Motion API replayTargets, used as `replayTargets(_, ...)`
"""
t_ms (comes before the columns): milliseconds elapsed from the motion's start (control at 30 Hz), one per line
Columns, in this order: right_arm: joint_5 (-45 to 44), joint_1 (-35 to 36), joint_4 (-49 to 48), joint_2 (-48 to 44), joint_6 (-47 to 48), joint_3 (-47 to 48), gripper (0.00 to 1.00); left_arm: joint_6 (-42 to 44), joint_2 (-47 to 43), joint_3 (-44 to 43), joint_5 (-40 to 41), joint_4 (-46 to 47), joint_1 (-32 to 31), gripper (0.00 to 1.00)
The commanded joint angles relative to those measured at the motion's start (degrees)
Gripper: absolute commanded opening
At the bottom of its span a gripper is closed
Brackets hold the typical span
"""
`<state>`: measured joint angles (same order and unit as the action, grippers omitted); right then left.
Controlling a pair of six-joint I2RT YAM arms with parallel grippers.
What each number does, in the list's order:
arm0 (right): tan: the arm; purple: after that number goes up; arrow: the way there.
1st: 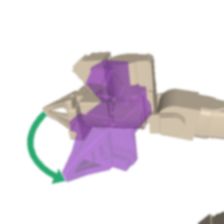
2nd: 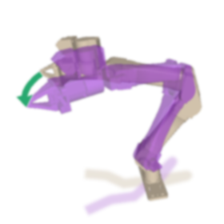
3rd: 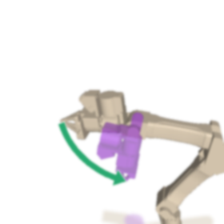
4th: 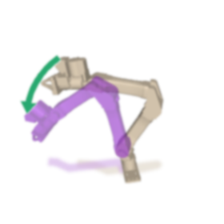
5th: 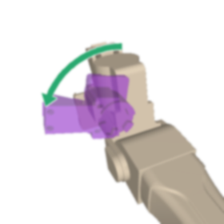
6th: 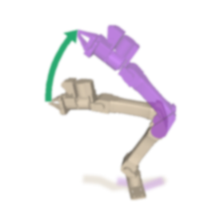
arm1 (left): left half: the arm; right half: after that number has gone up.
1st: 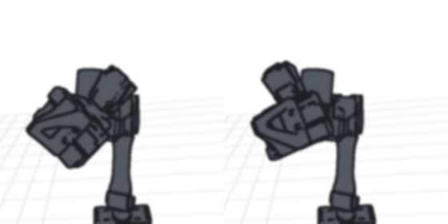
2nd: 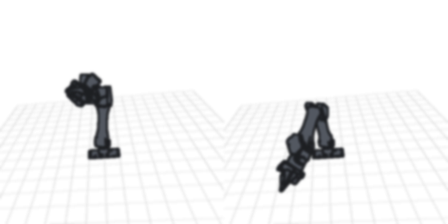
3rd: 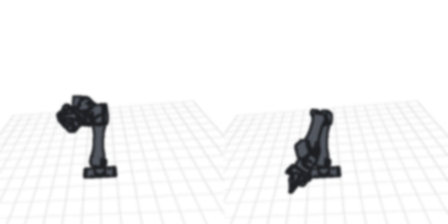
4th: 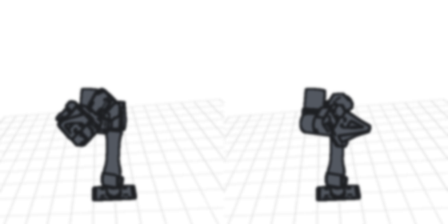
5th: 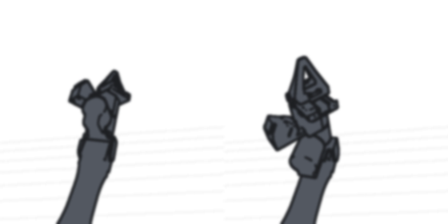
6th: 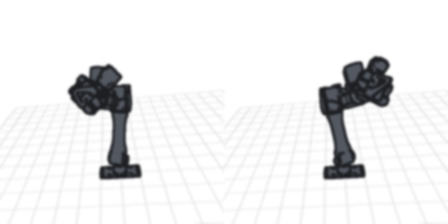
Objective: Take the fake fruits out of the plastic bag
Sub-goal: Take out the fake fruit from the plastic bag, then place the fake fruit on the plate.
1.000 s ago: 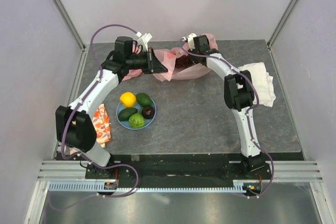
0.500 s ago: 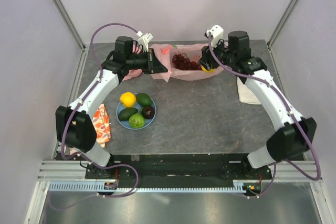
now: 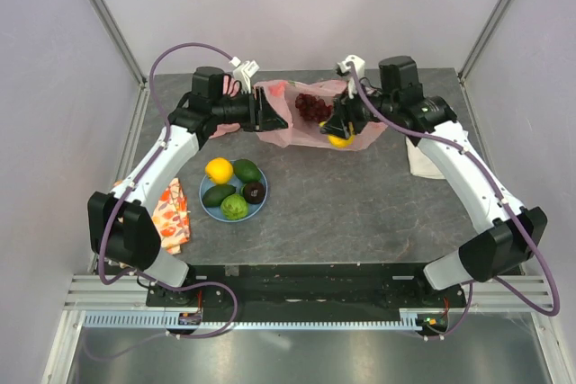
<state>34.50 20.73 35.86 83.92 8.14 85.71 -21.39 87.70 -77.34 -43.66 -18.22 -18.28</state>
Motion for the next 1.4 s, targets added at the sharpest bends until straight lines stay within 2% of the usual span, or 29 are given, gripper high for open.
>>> replayTargets(0, 7.6, 8.6, 7.1, 2.6, 5.4, 9.4, 0.32, 2.3, -0.8, -5.6, -1.8, -1.2, 1.6, 0.62)
replayTargets(67, 8.2, 12.4, 7.7, 4.5, 7.7, 11.6, 0.33, 3.0, -1.5, -7.4, -3.4, -2.4, 3.2, 0.72)
replayTargets(100, 8.5, 13.6, 7.9, 5.3, 8.1, 12.1, 0.34, 3.3, -2.5, -7.6, -3.5, -2.7, 4.8, 0.75)
replayTargets(267, 9.5, 22.0, 6.2, 12.8, 10.4, 15.6, 0.33, 4.4, -7.7, -7.4, -3.1, -4.9, 11.4, 0.79)
replayTargets(467, 6.7, 28.6, -4.0, 22.7, 10.8, 15.9, 0.32, 11.0, -17.6, -4.6, 2.3, -9.0, 16.3, 0.79)
replayTargets(567, 4.8, 30.2, -6.4, 28.2, 11.5, 18.6, 0.32, 10.8, -21.6, -2.1, 2.6, -9.5, 17.6, 0.79)
replayTargets(700, 3.8, 31.1, -8.3, 34.0, 10.8, 24.0, 0.32, 10.5, -24.2, 0.3, 2.0, -10.3, 20.7, 0.79)
replayTargets(867, 1.9, 31.7, -10.4, 37.9, 11.6, 25.4, 0.34, 9.5, -25.0, 1.1, 1.4, -10.3, 21.7, 0.79)
replayTargets(967, -0.2, 31.9, -11.4, 39.1, 12.5, 24.9, 0.48, 9.0, -24.8, 1.3, 1.1, -9.7, 21.9, 0.78)
replayTargets(1000, -0.9, 31.9, -11.9, 39.2, 12.4, 24.1, 0.6, 8.9, -24.6, 1.4, 1.0, -9.6, 21.8, 0.78)
replayTargets(1067, -1.0, 31.9, -12.5, 39.6, 10.8, 24.1, 0.69, 8.3, -24.1, 1.5, 0.7, -8.9, 21.9, 0.78)
replayTargets(1100, -0.7, 31.9, -12.5, 39.4, 10.1, 24.4, 0.86, 8.2, -23.8, 1.4, 0.5, -8.8, 21.8, 0.78)
replayTargets(1133, -0.1, 31.9, -12.5, 38.5, 9.5, 24.4, 0.98, 8.0, -23.4, 1.4, 0.3, -8.6, 21.8, 0.78)
replayTargets(1233, 0.4, 31.8, -12.0, 34.7, 6.9, 23.8, 0.98, 7.4, -22.4, 1.1, 0.1, -7.6, 21.8, 0.78)
replayTargets(1367, 2.6, 30.6, -4.5, 26.8, 7.2, 23.4, 0.98, 6.2, -20.3, 0.3, 1.1, -6.0, 21.9, 0.77)
